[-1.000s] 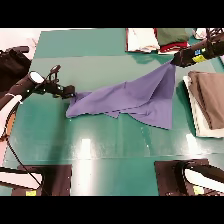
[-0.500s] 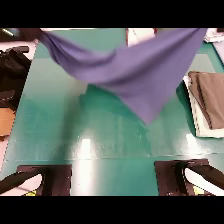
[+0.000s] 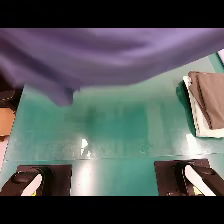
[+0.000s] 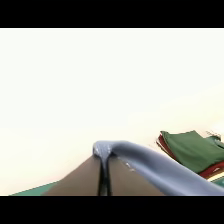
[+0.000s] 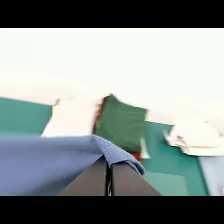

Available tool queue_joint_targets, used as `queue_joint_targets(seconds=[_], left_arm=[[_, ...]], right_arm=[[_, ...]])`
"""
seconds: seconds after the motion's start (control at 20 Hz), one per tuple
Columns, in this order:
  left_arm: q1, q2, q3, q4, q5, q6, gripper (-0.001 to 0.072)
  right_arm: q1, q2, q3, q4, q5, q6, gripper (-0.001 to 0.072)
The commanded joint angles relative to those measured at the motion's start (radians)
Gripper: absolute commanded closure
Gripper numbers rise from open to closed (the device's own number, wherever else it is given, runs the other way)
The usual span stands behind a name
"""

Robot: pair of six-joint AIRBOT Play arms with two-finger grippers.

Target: Fold the shirts.

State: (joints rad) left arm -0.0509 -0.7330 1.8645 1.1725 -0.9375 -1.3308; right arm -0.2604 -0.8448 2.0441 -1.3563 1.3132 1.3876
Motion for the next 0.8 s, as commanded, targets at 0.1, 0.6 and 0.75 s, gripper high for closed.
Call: queue_joint_targets(seconds=[0.1,0.6,0.75], left_arm=[[0.0,-0.084,-0.021,0.036,-0.084,-0.007,0.0683],[0.0,-0.708,-0.373,0.037,-0.111,-0.025,0.0681],[0.0,-0.794,-0.373,0.032,-0.109,-0.041,0.0614]], right_arm=[[-0.055,-0.058,-0.042,0.093,0.053,0.0,0.0699],[0.115,-0.552,-0.346,0.127,-0.014,0.001,0.0698],[0.154,-0.668,-0.352,0.127,-0.048,0.0,0.0696]])
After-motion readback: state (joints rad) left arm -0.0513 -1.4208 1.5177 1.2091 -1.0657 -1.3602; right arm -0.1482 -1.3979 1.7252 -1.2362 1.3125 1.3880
